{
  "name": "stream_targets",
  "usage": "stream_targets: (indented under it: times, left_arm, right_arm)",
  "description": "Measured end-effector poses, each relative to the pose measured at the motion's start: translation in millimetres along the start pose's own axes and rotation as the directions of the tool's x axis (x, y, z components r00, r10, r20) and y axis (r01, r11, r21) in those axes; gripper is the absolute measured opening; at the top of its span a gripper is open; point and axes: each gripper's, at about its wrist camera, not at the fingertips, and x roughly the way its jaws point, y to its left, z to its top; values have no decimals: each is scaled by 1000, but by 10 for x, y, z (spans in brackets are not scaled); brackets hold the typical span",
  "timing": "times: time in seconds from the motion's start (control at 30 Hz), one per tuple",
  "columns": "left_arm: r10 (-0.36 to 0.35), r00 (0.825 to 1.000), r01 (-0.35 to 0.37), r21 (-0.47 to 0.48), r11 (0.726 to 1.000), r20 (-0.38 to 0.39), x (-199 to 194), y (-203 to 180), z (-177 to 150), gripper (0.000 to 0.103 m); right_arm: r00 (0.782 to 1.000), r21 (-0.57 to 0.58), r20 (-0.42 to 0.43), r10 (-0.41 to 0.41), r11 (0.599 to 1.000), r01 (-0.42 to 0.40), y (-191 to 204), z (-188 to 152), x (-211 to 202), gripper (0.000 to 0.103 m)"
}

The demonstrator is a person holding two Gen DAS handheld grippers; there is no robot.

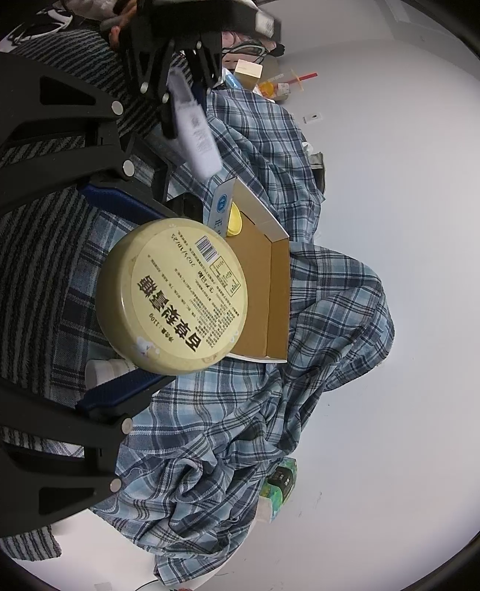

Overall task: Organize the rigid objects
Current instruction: 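Grasp the white remote with the left gripper while the right gripper holds the jar, then lower the white remote and beige jar into the box and release both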

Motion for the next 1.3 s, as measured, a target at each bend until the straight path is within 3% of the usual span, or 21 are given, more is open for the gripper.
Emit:
stream_targets:
  times: [0.2,0.33,0.63,1.0,1.3]
  left_arm:
    - [6,985,20,-145,989,174,-351,-64,55,42]
    - [27,969,15,-169,985,244,-434,-147,101,42]
    - [26,961,39,-226,973,277,-446,-51,69,42]
    - [59,955,2,-207,978,290,-514,-116,79,42]
    - [29,932,36,-172,984,361,-813,-80,417,42]
  right_arm:
    - [1000,3,3,-2,1000,2,-14,-9,-5,74]
    - [1000,2,14,-4,1000,4,-20,-5,-25,74]
    - [1000,-13,26,-2,1000,3,1,-1,-48,74]
    - [999,-15,35,-4,1000,4,-11,0,-57,74]
    - [994,-32,111,-26,999,29,46,219,-307,74]
